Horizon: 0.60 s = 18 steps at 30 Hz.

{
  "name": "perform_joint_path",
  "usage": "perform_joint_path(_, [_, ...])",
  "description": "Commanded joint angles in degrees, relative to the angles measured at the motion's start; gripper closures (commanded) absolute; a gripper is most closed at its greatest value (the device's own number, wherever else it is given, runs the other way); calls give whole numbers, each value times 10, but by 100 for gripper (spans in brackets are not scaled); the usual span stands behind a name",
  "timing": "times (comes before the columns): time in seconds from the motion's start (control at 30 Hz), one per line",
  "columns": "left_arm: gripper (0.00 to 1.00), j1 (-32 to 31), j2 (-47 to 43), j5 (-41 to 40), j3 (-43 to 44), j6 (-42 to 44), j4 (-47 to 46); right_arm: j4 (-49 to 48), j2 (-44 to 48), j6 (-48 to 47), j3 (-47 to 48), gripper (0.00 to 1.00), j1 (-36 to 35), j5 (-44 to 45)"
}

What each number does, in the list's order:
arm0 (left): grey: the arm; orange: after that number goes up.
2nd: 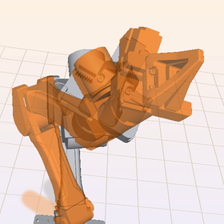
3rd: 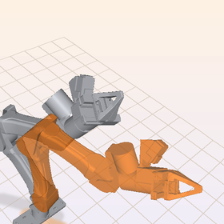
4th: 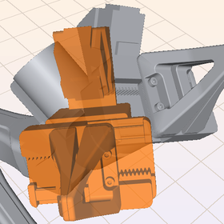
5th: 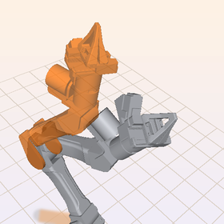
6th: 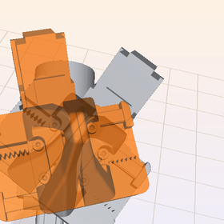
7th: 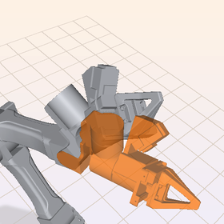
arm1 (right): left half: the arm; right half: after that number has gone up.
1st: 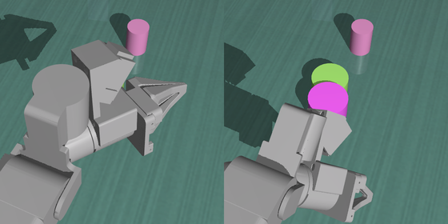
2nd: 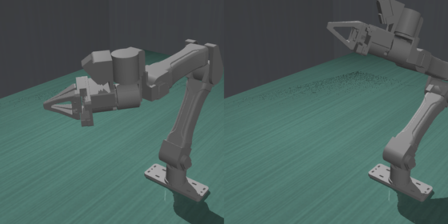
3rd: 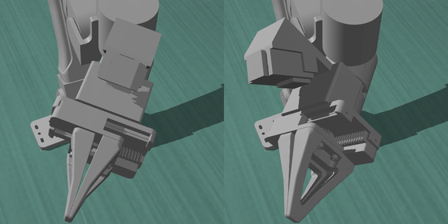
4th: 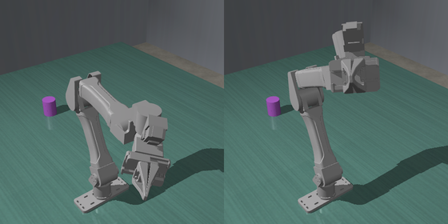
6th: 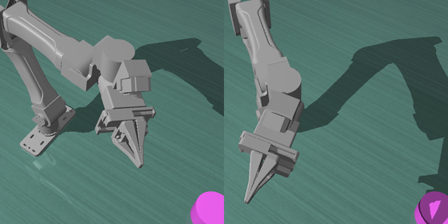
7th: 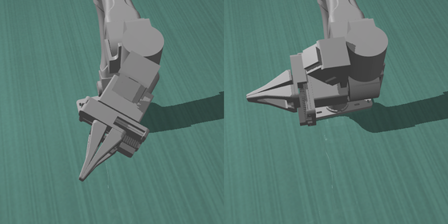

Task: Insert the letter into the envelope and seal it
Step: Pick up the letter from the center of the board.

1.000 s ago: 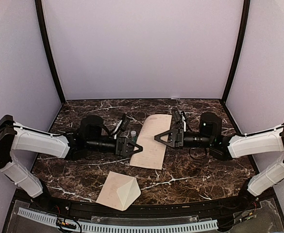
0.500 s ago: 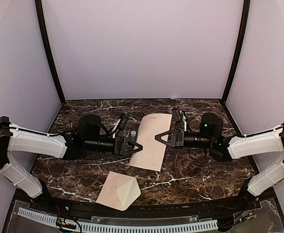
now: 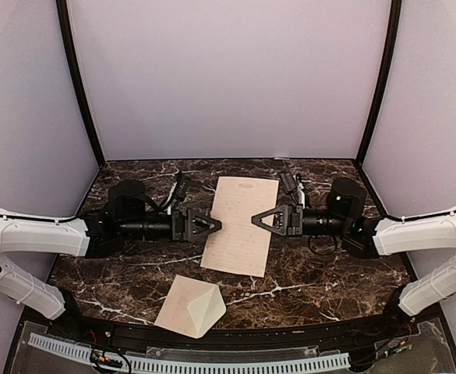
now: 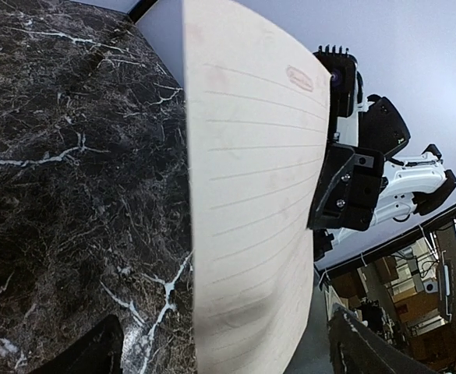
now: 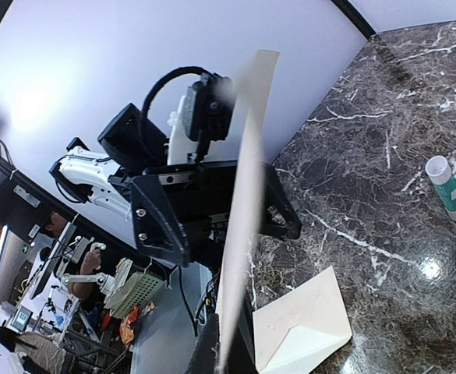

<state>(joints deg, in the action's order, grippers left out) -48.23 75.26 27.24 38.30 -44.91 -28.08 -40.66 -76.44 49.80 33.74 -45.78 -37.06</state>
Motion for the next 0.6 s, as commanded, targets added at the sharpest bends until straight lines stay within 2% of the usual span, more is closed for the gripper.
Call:
perform_joint_path(0.0, [9,4,-16,20,-18,2,-5,-27,33,-16,7,100,-5,-39])
perform_joint_path(0.13, [8,3,-3,61,-15,0,-25,-32,46,-19,6,100,-5,-51])
perform_joint_path(0.27, [9,3,1,120,-30,-23,-94,-22,50,-24,8,100,-5,-47])
perform_joint_path(0.4, [20,2,3,143,-33,-32,-122,-23,47,-25,5,100,-5,-43])
perform_joint_path(0.57, [40,-5,12,148,-33,-36,-128,-34,40,-19,7,100,-4,-45])
